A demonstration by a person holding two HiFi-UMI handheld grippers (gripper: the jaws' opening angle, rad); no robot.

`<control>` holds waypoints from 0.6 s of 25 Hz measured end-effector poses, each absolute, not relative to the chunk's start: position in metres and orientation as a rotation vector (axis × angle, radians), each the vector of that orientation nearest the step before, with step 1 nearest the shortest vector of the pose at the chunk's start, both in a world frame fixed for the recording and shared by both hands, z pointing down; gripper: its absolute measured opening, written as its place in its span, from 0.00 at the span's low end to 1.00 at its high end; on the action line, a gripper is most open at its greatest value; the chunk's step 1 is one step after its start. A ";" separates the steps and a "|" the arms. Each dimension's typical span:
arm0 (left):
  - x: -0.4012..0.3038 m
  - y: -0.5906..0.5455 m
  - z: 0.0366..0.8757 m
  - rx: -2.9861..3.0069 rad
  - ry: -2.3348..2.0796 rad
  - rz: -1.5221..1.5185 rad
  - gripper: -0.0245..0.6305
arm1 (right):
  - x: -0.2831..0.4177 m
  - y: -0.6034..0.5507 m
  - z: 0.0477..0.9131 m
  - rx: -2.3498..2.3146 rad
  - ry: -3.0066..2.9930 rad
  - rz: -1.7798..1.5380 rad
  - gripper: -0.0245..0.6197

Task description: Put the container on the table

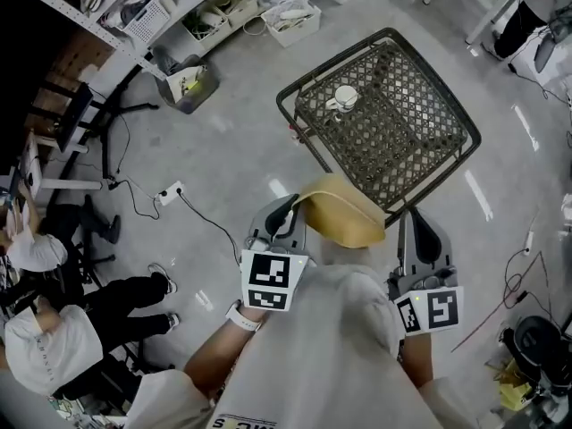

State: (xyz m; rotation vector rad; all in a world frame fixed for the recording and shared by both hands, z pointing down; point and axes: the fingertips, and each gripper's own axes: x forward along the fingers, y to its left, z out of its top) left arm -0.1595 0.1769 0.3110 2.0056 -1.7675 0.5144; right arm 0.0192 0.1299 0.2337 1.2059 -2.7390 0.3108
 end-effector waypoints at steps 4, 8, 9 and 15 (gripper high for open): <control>-0.149 0.126 0.310 2.014 -1.757 0.526 0.09 | 0.034 0.073 0.235 1.230 -2.730 0.305 0.06; -0.146 0.082 0.316 2.006 -1.762 0.536 0.09 | 0.042 0.027 0.237 1.251 -2.744 0.307 0.06; -0.146 0.074 0.318 2.002 -1.763 0.542 0.09 | 0.042 0.020 0.238 1.253 -2.752 0.309 0.06; -0.130 0.040 0.326 2.033 -1.701 0.608 0.09 | 0.055 -0.002 0.258 1.306 -2.731 0.395 0.06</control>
